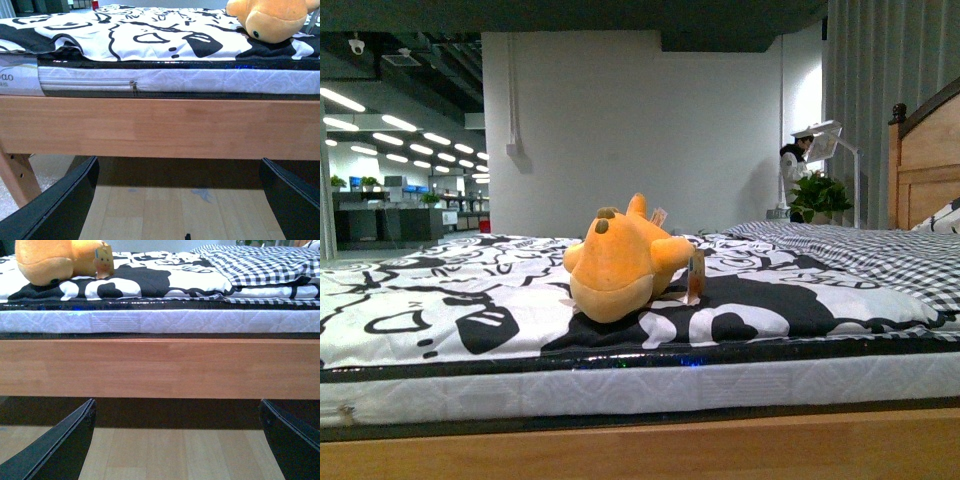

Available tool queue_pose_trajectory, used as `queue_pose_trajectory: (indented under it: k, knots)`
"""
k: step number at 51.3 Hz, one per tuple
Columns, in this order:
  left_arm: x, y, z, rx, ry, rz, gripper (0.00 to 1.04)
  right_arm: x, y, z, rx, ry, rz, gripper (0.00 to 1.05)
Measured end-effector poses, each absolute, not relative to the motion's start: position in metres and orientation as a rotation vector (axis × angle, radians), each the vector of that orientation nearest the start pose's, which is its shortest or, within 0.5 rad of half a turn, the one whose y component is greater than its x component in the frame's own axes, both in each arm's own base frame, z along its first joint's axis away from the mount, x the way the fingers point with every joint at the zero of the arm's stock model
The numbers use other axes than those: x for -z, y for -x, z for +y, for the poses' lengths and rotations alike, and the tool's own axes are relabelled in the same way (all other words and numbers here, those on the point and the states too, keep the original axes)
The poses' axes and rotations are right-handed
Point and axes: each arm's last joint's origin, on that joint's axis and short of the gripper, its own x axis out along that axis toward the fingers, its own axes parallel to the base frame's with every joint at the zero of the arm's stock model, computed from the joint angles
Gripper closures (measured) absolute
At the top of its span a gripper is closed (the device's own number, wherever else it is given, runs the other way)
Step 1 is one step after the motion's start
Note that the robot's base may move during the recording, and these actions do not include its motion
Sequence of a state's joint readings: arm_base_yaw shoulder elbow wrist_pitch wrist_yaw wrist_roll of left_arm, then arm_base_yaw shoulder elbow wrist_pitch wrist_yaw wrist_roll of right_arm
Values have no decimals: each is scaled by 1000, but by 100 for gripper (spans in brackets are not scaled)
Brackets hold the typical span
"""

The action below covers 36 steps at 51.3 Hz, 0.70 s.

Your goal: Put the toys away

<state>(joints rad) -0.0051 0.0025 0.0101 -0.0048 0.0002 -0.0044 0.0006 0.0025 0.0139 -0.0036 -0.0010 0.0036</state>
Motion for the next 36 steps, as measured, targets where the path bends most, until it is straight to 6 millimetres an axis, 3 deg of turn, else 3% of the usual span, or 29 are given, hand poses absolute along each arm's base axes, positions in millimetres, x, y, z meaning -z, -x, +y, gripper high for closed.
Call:
queue_pose_trajectory:
  k: [36]
  knots:
    - [-166, -97, -1, 5, 4, -3, 6, -168, -97, 0, -2, -4, -7, 6]
